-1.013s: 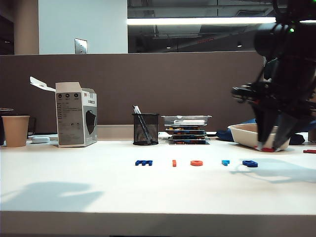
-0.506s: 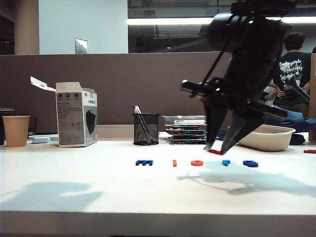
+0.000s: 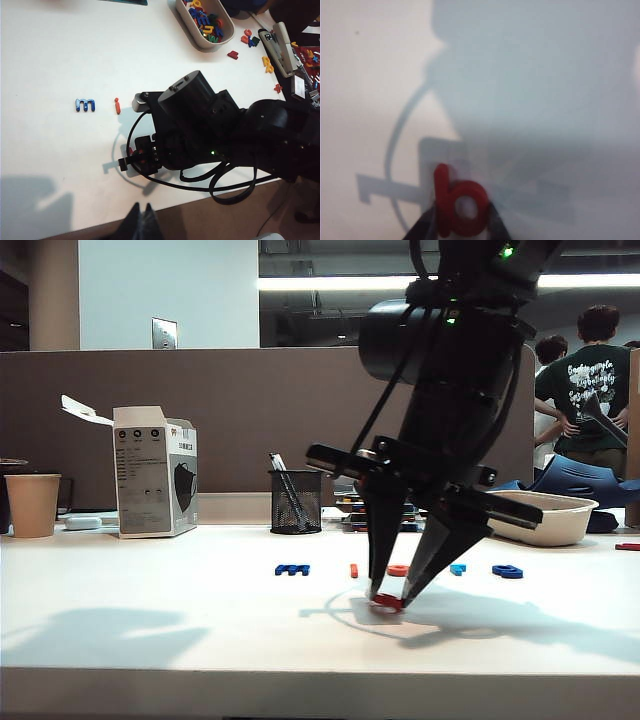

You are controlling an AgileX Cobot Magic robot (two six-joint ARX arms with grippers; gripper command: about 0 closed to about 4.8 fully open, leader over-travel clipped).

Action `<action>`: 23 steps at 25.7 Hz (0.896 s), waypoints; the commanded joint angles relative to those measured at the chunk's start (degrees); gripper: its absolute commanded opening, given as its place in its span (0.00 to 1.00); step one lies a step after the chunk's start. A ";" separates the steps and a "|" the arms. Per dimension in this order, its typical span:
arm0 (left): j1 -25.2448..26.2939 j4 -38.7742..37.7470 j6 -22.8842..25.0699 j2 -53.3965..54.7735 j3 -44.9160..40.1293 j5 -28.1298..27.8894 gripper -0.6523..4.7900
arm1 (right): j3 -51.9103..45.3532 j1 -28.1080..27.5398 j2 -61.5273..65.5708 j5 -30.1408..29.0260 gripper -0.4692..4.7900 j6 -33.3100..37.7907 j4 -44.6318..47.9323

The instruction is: Select the appropriate letters from the row of letter magnets placed on the table to arrange into the word "big".

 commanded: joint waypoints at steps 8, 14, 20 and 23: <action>0.04 0.37 0.04 -0.11 0.24 -0.44 0.11 | 0.04 0.39 -0.11 0.24 0.34 1.84 0.70; 0.04 0.37 0.04 -0.11 0.24 -0.44 0.11 | 0.04 0.44 -0.13 -0.28 0.45 1.84 0.87; 0.04 0.37 0.04 -0.11 0.24 -0.44 0.11 | 0.17 0.44 -0.15 -5.14 0.55 1.84 1.51; 0.04 0.37 0.04 -0.11 0.24 -0.44 0.11 | 0.17 0.33 -0.17 -5.09 0.55 1.81 1.38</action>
